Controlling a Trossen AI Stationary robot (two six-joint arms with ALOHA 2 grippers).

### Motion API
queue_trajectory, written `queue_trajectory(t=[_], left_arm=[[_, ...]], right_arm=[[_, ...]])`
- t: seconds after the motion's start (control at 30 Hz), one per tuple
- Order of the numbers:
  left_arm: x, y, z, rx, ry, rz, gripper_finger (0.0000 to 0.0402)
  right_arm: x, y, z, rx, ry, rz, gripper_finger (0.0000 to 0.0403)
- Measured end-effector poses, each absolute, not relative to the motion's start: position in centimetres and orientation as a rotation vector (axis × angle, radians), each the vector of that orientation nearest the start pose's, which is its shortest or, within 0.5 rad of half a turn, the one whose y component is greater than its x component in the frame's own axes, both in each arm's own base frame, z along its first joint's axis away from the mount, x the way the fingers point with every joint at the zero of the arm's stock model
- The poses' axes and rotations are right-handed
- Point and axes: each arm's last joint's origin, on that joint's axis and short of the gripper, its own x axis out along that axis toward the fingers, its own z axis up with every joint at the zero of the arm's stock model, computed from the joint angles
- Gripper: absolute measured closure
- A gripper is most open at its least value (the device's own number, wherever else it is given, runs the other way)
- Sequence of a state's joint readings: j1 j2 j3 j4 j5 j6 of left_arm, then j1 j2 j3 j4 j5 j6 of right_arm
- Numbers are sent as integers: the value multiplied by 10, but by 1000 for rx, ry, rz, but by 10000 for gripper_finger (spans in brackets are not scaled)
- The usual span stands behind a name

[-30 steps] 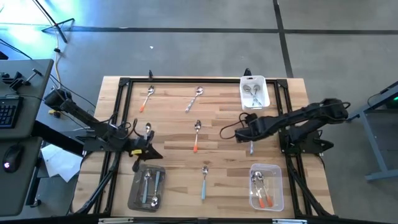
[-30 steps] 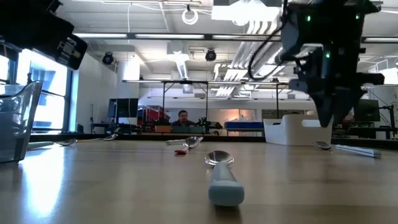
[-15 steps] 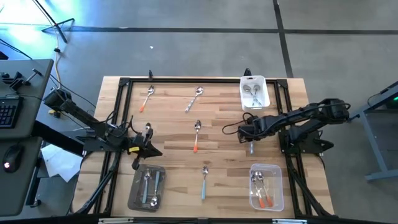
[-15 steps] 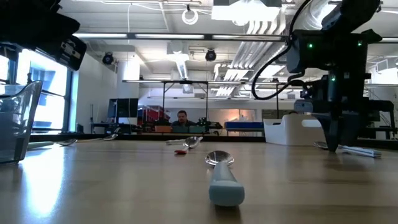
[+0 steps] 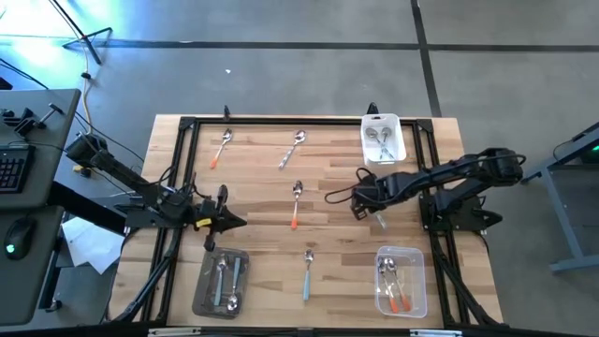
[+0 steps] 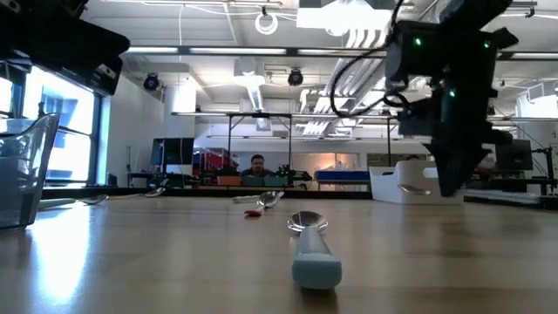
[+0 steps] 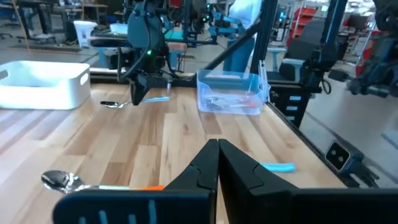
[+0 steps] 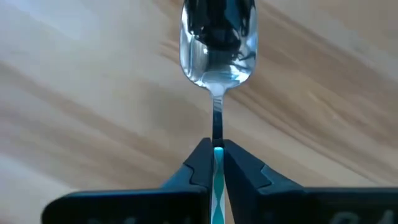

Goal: Sort silverware by color (type)
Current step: Put the bottom white spoon into the white bin

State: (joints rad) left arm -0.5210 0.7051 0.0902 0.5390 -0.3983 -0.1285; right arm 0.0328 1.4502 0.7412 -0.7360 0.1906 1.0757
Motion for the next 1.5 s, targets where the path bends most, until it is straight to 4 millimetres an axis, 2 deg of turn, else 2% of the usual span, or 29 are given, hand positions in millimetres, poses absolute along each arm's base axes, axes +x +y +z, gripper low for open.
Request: queue_trajectory(t=[0.17, 0.27, 0.4, 0.5, 0.73, 0.9, 1.03, 1.23, 1.5], left_arm=[[134, -59, 178, -70, 56, -95, 401], [134, -57, 180, -52, 40, -81, 401], [134, -55, 183, -48, 15, -116, 401], [133, -53, 185, -28, -5, -122, 401], [132, -46, 190, -12, -41, -106, 401], [133, -43, 190, -13, -45, -104, 401], [134, -41, 190, -29, -41, -92, 401], [133, -42, 190, -35, -41, -107, 401], [133, -42, 190, -45, -40, -117, 401]], right_arm=[[247, 1, 196, 665, 1138, -827, 397], [255, -9, 227, 651, 1117, -862, 392], [251, -38, 261, 621, 1123, -992, 394], [244, -74, 272, 624, 1127, -1055, 396], [212, -163, 272, 602, 1077, -1137, 395], [194, -204, 271, 571, 1037, -1086, 395], [189, -219, 259, 604, 1083, -1049, 395], [195, -229, 236, 578, 1197, -995, 395], [197, -241, 215, 586, 1265, -986, 395]])
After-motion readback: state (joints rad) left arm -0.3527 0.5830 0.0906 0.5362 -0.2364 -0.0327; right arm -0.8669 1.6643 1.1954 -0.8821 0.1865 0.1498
